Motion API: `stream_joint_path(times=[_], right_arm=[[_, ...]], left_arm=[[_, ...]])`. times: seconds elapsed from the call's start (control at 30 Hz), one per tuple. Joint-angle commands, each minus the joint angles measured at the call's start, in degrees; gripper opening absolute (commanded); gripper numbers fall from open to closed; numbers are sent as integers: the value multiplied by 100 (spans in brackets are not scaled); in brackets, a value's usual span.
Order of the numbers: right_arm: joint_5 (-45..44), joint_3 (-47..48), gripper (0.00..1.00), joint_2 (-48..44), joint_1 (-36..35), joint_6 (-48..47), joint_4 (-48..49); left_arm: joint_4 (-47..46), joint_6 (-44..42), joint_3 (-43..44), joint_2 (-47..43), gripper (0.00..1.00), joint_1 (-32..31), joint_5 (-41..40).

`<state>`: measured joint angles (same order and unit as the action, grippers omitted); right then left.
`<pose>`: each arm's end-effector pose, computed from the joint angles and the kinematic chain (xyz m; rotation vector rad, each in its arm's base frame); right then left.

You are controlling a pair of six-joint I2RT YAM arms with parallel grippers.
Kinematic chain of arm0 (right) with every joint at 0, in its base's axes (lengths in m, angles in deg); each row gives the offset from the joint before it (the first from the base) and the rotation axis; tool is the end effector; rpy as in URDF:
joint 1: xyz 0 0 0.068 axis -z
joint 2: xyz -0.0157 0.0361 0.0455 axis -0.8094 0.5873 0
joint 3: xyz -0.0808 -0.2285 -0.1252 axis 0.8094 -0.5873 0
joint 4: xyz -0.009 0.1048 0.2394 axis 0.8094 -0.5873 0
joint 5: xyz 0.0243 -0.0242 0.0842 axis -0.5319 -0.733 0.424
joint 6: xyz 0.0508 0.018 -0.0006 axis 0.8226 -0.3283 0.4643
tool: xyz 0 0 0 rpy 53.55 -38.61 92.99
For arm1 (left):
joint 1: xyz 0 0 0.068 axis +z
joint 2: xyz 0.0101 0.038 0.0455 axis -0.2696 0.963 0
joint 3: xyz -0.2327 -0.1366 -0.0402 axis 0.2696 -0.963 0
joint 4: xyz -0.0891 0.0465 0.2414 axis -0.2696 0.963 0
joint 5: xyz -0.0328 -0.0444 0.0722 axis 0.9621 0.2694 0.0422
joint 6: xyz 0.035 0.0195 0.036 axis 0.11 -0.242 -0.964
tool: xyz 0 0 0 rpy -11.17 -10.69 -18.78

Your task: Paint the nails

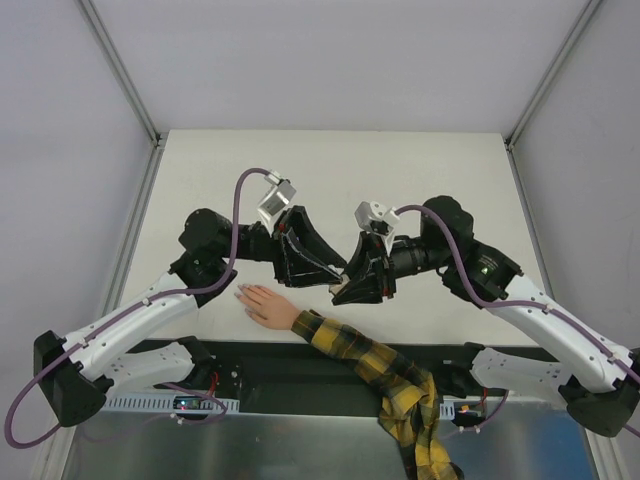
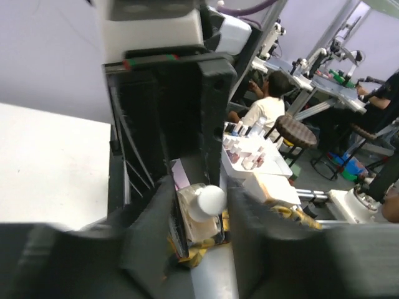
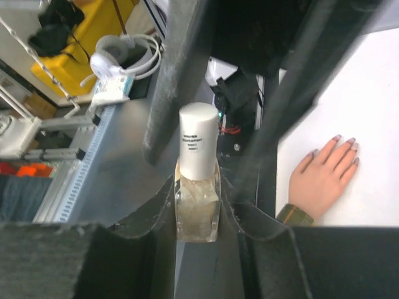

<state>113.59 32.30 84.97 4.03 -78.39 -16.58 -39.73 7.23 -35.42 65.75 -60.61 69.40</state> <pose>0.1114 0.1779 0.4088 -1.4394 1.0851 1.3503 0.1270 -0.1678 0.4088 1.0247 1.0838 -1.7593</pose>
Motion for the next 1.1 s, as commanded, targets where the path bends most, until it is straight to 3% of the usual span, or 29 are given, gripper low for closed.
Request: stream_joint_path(times=[0.0,0.03,0.13,0.23,0.47,0.8,1.0,1.07], right_arm=[[-326,530,0,55,-177,-1099,-611],[-702,548,0,73,-177,-1126,-752],[-1467,566,0,73,-221,-1127,-850],[-2433,574,0,82,-309,-1004,-806],[-3816,592,0,187,-730,-915,-516],[-5029,733,0,310,-1091,-977,-516],[-5635,733,0,328,-1161,-933,-428],[-5707,759,0,354,-1170,-933,-437]], left_arm=[[1158,-421,484,-205,49,32,-730],[1534,-605,528,-267,60,32,-854],[1897,-870,528,-566,71,32,-1478],[2425,-985,598,-733,71,24,-2170],[2839,-915,537,-672,60,32,-2964],[2839,-757,449,-584,43,24,-3044],[2830,-529,379,-531,27,23,-3079],[2787,-502,396,-479,17,15,-3053]])
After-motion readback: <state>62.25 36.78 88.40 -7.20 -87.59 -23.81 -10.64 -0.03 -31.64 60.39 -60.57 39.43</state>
